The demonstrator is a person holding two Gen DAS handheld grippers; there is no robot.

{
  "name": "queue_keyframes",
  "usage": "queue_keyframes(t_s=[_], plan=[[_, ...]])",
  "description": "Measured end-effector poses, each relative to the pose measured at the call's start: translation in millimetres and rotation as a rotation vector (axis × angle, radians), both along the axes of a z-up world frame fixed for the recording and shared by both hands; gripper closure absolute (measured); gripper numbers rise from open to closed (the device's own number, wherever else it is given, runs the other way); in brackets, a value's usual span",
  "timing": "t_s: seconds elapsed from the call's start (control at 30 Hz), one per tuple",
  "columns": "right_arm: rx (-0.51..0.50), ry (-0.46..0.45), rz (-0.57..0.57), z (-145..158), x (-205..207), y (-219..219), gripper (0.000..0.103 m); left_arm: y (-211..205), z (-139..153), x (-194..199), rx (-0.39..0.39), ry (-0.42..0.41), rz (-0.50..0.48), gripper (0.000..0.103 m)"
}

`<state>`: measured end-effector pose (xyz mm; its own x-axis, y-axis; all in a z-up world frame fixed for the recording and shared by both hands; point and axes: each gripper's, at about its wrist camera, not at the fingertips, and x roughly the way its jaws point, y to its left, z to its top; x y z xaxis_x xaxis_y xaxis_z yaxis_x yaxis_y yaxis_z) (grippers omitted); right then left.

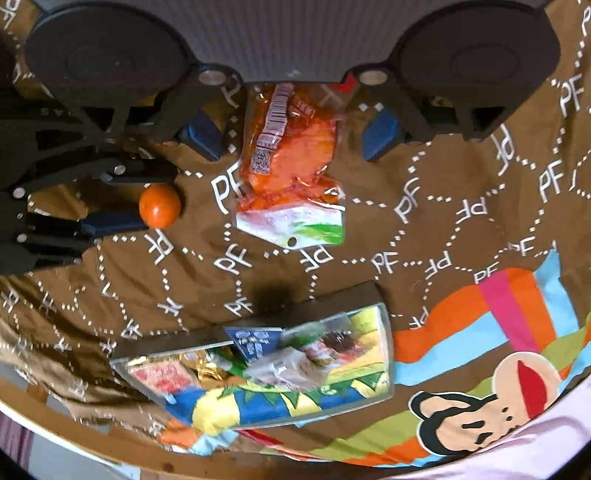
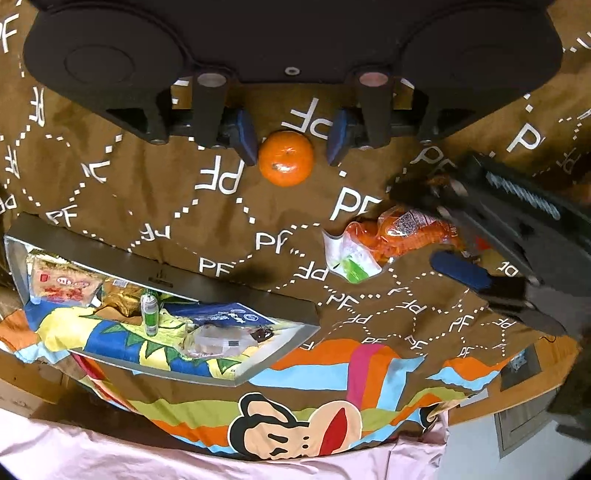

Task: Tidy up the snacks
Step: 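Lift the orange pack and mandarin and carry them toward the tray with both grippers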

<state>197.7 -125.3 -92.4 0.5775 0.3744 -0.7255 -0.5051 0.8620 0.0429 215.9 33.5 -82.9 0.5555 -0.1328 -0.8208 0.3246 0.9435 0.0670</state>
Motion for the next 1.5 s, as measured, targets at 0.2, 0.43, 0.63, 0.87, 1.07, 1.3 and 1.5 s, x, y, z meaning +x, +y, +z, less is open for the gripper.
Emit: queue_keyframes(t_s=[0.2, 0.43, 0.63, 0.87, 1.07, 1.3, 1.5], plan=[[0.019, 0.028, -0.015, -8.0, 8.5, 0.9, 0.048, 7.2, -8.4, 10.7, -0.067, 0.046, 0.086, 0.017], [0.049, 0.022, -0.042, -6.8, 8.6, -1.2, 0.063, 8.0, -3.5, 8.2, -0.07, 0.06, 0.091, 0.04], [0.037, 0.008, -0.049, -4.6, 6.4, -1.2, 0.067, 8.7, 1.0, 4.7, -0.116, 0.092, 0.092, 0.045], [0.022, 0.006, -0.046, -13.0, 11.5, 4.1, 0.06, 6.7, -10.8, 11.9, -0.105, 0.104, 0.096, 0.043], [-0.002, -0.014, -0.056, -8.4, 7.2, 5.4, 0.068, 6.2, -5.0, 2.5, -0.116, 0.085, 0.129, 0.05], [-0.05, -0.075, -0.016, 13.5, -21.5, 4.6, 0.068, -7.1, 4.0, -27.8, -0.126, 0.064, 0.198, 0.057], [-0.06, -0.15, -0.016, 36.0, -54.0, -2.6, 0.068, -2.6, 21.8, -49.0, -0.233, 0.049, 0.238, 0.056]])
